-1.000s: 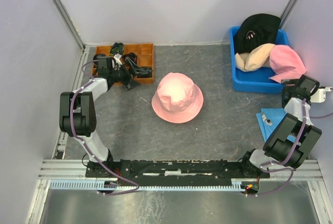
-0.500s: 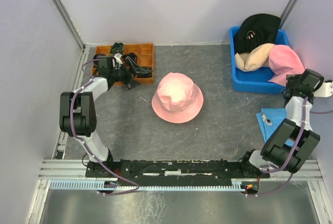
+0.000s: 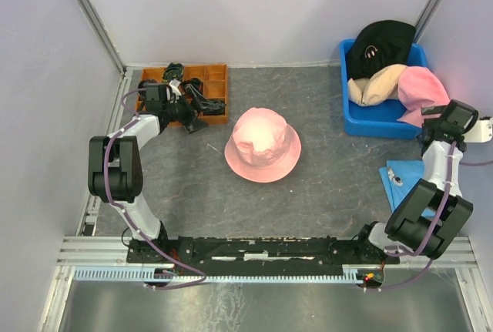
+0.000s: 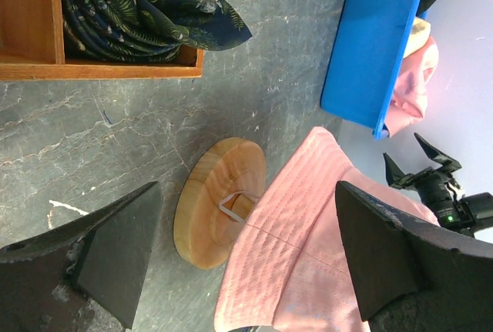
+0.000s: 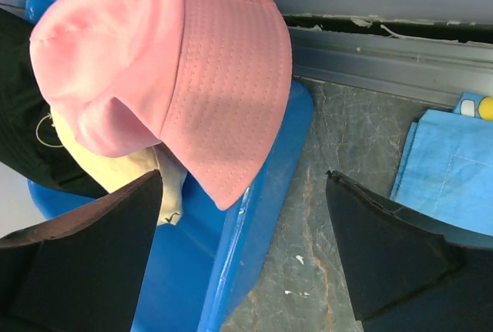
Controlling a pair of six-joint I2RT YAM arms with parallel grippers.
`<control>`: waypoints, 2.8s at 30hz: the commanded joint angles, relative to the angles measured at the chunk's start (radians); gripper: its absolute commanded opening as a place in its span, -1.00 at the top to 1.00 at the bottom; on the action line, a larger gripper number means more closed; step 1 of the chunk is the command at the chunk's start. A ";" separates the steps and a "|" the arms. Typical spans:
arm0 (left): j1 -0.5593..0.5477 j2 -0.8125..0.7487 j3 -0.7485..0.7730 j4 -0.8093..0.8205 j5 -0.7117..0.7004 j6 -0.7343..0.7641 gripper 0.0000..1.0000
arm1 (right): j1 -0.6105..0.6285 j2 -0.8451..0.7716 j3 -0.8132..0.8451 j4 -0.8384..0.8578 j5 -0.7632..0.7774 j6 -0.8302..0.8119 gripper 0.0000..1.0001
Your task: Stack the hats
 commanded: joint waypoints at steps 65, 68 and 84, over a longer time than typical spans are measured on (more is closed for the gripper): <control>0.034 -0.066 0.055 0.127 0.022 -0.057 -0.98 | 0.215 0.346 0.838 -0.022 -0.083 -0.226 1.00; 0.034 -0.085 0.036 0.153 0.031 -0.072 -0.98 | 0.215 0.335 0.875 -0.026 -0.122 -0.205 1.00; 0.028 -0.249 -0.052 0.549 0.133 -0.437 -0.99 | 0.407 0.335 1.032 0.088 -0.265 0.160 1.00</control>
